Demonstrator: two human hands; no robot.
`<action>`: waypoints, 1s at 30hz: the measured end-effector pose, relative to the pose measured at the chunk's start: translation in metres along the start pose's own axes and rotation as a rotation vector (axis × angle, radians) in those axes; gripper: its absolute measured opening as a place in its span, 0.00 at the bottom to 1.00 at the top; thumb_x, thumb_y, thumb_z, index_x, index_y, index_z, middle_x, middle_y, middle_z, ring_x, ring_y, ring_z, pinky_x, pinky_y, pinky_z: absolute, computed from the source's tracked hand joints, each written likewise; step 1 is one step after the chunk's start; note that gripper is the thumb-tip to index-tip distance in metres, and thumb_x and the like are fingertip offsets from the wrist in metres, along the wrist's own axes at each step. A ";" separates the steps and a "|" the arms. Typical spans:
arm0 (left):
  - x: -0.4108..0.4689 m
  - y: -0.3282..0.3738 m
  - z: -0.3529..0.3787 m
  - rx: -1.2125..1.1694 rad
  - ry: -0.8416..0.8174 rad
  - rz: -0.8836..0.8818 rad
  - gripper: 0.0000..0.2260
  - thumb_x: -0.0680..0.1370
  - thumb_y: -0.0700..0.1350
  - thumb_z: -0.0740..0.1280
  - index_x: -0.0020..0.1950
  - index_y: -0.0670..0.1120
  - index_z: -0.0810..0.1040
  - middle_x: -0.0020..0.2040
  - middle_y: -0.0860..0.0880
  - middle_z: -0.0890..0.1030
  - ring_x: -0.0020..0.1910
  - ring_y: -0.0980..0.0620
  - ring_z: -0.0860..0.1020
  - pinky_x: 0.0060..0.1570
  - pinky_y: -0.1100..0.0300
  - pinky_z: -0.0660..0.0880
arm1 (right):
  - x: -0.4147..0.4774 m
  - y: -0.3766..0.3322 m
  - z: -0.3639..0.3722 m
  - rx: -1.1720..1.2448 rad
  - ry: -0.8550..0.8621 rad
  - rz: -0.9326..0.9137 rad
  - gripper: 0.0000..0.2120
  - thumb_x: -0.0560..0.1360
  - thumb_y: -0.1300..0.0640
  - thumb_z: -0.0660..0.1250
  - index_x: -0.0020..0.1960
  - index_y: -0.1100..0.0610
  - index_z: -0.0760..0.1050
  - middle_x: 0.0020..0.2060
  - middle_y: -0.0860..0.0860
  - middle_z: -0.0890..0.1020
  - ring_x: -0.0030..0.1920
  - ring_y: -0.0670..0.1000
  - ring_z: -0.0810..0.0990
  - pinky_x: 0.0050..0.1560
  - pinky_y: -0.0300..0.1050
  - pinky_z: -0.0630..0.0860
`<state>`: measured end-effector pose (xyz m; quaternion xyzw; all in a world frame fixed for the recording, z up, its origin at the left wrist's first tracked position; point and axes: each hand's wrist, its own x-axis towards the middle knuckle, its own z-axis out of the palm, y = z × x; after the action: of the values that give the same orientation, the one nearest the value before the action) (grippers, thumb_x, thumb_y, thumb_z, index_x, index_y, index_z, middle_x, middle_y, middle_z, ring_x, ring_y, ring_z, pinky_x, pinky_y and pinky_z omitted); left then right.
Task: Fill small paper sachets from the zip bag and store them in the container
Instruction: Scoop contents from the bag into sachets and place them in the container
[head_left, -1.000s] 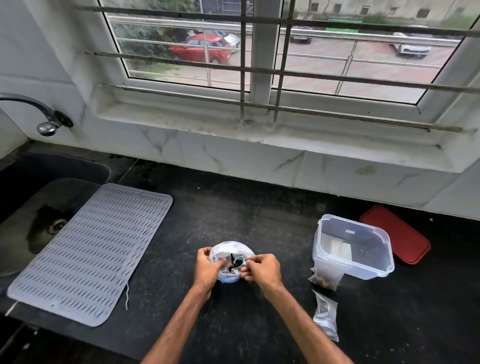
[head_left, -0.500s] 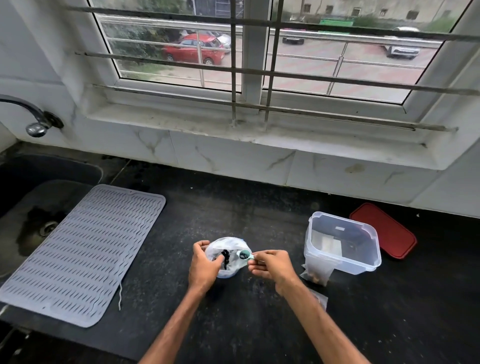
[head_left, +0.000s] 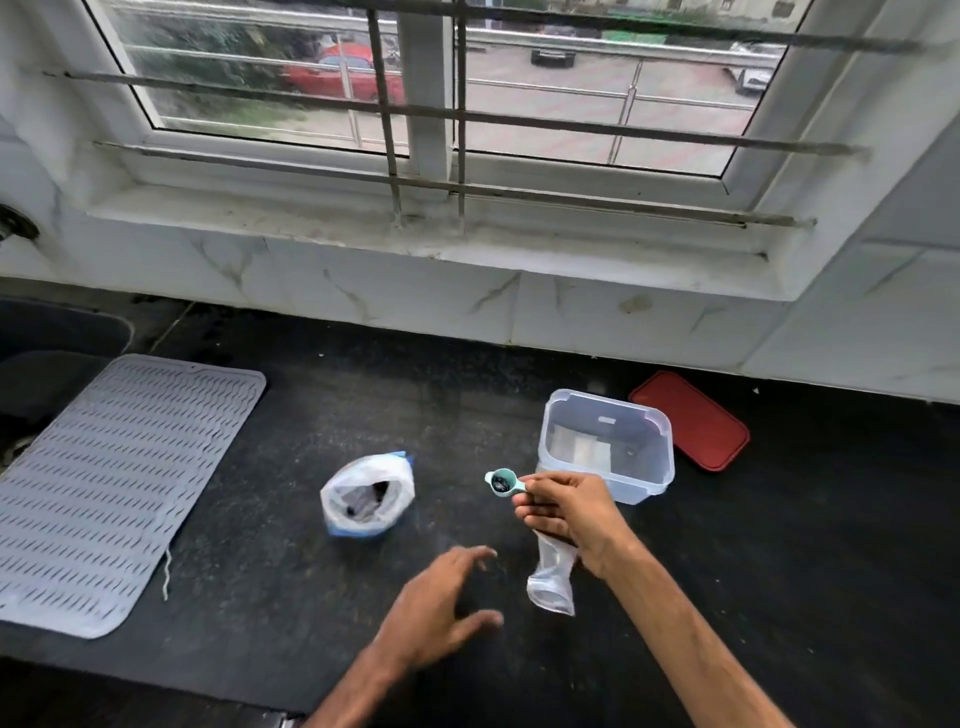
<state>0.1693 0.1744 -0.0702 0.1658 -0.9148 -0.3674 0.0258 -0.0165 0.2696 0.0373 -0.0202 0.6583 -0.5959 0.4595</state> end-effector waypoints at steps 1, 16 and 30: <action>0.001 0.005 0.009 -0.032 -0.024 -0.047 0.32 0.71 0.66 0.69 0.71 0.57 0.66 0.61 0.61 0.75 0.60 0.67 0.72 0.62 0.68 0.69 | -0.003 -0.001 -0.007 -0.011 0.005 -0.006 0.06 0.78 0.66 0.65 0.48 0.65 0.81 0.38 0.61 0.85 0.34 0.52 0.84 0.38 0.40 0.81; 0.067 0.104 0.032 0.035 0.294 -0.485 0.12 0.73 0.54 0.67 0.34 0.48 0.75 0.36 0.50 0.83 0.37 0.54 0.81 0.39 0.61 0.71 | -0.045 0.009 -0.093 -0.134 -0.046 -0.082 0.06 0.78 0.64 0.66 0.50 0.63 0.81 0.39 0.60 0.86 0.39 0.54 0.85 0.41 0.44 0.82; 0.069 0.131 0.036 -0.239 0.156 -0.586 0.14 0.75 0.50 0.68 0.31 0.48 0.75 0.27 0.52 0.81 0.26 0.53 0.82 0.33 0.60 0.78 | -0.026 0.046 -0.122 -1.374 0.075 -0.907 0.14 0.64 0.60 0.78 0.46 0.47 0.81 0.35 0.44 0.83 0.35 0.47 0.80 0.31 0.42 0.79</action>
<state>0.0602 0.2649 -0.0124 0.4457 -0.7737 -0.4502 0.0084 -0.0540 0.3912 -0.0010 -0.5407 0.8191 -0.1882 0.0370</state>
